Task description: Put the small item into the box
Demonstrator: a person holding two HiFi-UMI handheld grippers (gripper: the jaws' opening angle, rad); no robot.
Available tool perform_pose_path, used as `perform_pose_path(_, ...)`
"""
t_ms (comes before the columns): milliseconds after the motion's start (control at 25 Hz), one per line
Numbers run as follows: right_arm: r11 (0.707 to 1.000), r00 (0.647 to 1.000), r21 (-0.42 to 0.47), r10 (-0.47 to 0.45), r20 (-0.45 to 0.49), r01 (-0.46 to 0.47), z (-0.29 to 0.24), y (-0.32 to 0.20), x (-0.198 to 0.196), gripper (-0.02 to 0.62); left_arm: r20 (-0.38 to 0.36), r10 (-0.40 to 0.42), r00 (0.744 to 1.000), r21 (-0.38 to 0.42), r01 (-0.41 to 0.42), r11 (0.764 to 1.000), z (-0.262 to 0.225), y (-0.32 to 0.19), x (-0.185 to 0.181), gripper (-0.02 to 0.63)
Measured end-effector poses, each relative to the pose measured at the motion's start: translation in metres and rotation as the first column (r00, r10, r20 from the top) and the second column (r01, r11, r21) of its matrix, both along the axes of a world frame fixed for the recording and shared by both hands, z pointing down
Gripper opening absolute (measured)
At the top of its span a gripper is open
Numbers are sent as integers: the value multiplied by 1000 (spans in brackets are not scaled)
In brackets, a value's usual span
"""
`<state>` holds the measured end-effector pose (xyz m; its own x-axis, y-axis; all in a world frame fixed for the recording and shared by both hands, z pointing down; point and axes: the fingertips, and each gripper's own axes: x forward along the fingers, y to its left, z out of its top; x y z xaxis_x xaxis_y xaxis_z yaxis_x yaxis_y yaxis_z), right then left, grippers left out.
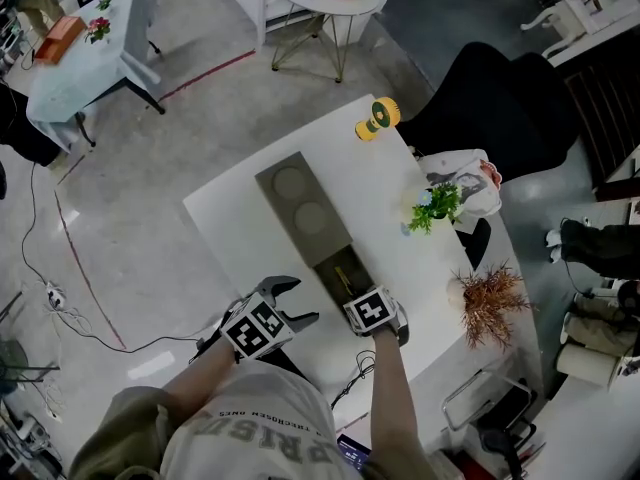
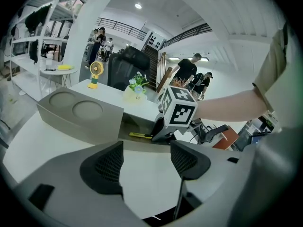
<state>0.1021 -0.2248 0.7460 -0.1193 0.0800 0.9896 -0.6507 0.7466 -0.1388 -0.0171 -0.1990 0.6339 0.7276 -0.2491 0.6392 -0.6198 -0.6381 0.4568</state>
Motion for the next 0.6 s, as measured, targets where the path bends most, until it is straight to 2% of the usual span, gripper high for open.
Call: perform_pose_path(600, 1000, 997, -16, 27, 70, -26, -1, 6, -1, 69, 17, 2, 1000, 0, -2, 1000, 2, -1, -2, 298)
